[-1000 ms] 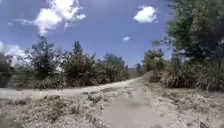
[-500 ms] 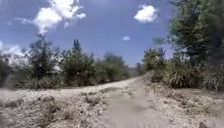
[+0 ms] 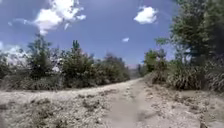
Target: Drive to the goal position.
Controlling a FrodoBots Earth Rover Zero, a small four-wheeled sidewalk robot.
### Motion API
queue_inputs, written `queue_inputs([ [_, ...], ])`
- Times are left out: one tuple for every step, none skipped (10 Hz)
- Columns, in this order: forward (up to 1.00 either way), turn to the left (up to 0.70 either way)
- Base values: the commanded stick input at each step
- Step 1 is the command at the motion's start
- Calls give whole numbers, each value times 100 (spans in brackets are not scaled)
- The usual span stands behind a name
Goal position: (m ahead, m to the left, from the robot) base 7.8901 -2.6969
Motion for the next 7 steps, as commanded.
queue_inputs([
  [45, 0],
  [45, 0],
  [45, 0],
  [45, 0],
  [45, 0],
  [45, 0],
  [45, 0],
])
